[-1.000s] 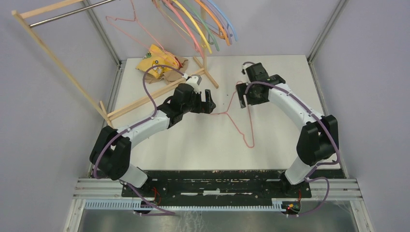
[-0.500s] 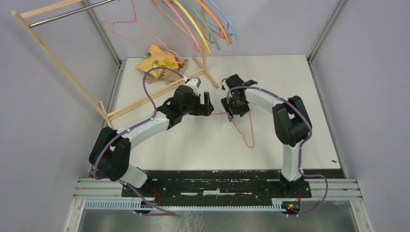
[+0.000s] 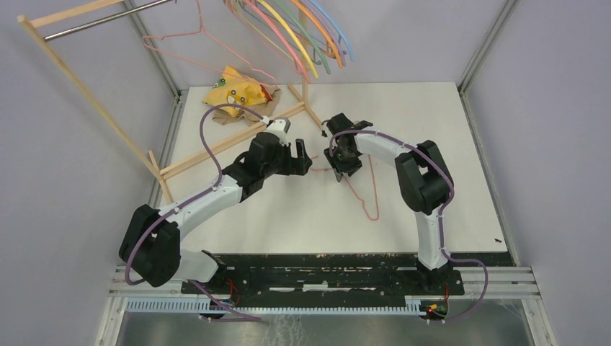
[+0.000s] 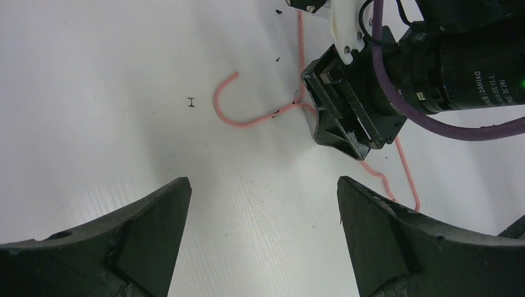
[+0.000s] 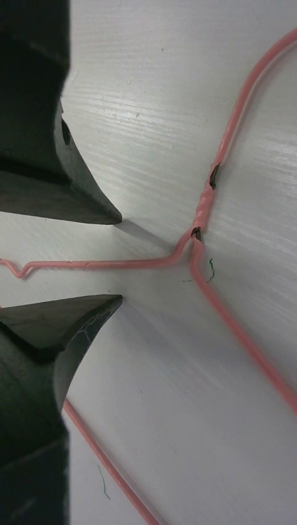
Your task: Organize the hangers
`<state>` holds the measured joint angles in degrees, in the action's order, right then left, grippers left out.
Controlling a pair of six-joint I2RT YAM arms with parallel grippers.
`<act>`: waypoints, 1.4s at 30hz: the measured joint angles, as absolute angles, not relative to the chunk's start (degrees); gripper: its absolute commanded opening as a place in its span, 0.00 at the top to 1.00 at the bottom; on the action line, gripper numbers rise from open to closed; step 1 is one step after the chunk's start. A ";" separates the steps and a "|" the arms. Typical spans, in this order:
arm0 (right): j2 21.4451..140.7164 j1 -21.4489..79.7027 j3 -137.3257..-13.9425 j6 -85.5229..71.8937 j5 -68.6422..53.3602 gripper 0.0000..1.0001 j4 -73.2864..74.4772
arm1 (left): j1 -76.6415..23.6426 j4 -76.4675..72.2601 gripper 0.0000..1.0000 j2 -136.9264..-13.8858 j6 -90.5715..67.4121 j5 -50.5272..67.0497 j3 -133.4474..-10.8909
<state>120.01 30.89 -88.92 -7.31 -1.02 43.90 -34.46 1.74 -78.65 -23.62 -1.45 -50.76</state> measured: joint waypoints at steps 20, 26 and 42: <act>120.73 29.82 -89.86 -12.64 -4.64 0.99 44.07 | -34.46 2.83 0.08 -74.83 -25.23 -2.94 -48.29; 120.81 28.32 -90.85 -19.79 -11.07 0.99 40.34 | -34.46 2.42 0.10 -74.52 -25.56 -2.31 -46.06; 118.80 21.43 -89.60 -36.73 -23.03 0.99 27.31 | -34.46 -12.82 0.07 -83.13 -25.71 7.73 -43.16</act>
